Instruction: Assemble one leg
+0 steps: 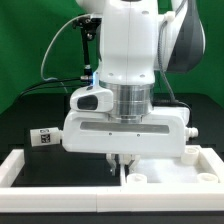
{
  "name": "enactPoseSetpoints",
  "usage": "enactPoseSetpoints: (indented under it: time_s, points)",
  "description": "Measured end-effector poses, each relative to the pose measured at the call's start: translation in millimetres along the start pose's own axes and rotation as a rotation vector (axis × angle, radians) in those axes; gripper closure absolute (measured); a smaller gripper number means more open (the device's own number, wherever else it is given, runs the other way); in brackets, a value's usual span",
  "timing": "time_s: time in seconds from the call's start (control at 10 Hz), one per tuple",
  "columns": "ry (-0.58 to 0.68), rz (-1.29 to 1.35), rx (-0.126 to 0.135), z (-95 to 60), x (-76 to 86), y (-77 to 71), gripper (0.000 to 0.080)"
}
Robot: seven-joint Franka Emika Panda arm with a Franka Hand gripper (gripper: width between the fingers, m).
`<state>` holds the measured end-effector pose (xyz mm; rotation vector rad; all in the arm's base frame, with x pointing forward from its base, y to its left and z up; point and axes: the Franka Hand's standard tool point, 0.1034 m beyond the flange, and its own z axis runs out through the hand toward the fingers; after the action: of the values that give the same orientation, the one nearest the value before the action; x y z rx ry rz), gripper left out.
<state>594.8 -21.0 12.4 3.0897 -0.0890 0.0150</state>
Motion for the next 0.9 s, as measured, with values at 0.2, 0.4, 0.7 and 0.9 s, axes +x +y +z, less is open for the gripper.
enactPoseSetpoints:
  time_s: [0.2, 0.4, 0.7, 0.9]
  points:
    - [-0.006, -0.006, 0.0, -0.5, -0.1, 0.6, 0.0738]
    - [-0.007, -0.005, 0.0, -0.1, -0.3, 0.7, 0.0667]
    - [-0.009, -0.044, 0.021, -14.7, -11.8, 7.1, 0.0384]
    - [-0.008, -0.036, 0.046, -50.4, -35.5, 2.5, 0.017]
